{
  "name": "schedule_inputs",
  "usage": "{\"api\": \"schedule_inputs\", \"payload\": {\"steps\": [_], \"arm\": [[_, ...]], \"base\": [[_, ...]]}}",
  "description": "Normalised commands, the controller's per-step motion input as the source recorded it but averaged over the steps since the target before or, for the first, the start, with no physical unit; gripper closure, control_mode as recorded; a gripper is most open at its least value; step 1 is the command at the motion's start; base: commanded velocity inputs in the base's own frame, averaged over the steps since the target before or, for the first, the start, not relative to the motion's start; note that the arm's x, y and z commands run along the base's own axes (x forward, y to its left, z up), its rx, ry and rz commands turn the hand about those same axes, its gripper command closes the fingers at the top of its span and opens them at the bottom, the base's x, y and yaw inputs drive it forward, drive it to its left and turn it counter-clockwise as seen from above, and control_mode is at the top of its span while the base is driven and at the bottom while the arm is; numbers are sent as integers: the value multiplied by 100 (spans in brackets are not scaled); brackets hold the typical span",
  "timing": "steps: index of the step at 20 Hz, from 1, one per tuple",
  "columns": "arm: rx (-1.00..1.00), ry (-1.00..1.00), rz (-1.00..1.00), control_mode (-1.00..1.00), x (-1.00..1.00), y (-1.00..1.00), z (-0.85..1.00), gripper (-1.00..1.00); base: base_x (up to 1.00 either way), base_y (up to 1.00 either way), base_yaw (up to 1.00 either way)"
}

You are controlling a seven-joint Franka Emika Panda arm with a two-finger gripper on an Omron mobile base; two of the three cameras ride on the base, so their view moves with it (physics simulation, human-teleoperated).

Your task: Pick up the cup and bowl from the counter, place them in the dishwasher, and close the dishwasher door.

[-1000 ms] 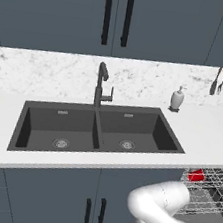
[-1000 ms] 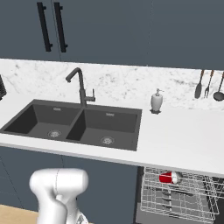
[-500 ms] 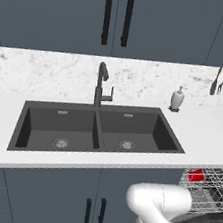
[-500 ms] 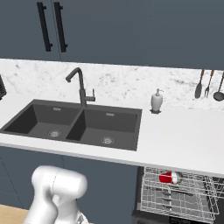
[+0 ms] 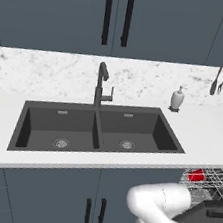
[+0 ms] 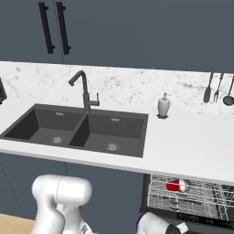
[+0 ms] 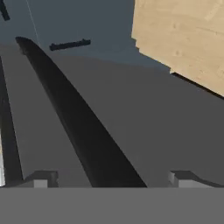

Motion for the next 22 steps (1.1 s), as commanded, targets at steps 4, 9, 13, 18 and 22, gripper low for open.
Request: {"api": "schedule_inputs", "payload": {"steps": [4, 9, 13, 18, 22], "arm": [[7, 12, 6, -100, 100, 0, -6, -100], [28, -6, 11, -100, 100, -6, -28, -100], [40, -28, 21, -100, 100, -21, -38, -100], [47, -34, 28, -100, 100, -12, -54, -100], [44, -34, 25, -100, 100, -6, -54, -100]], "base": [[0, 0, 0], [0, 0, 0], [0, 0, 0], [0, 0, 0], [0, 0, 0]]}}
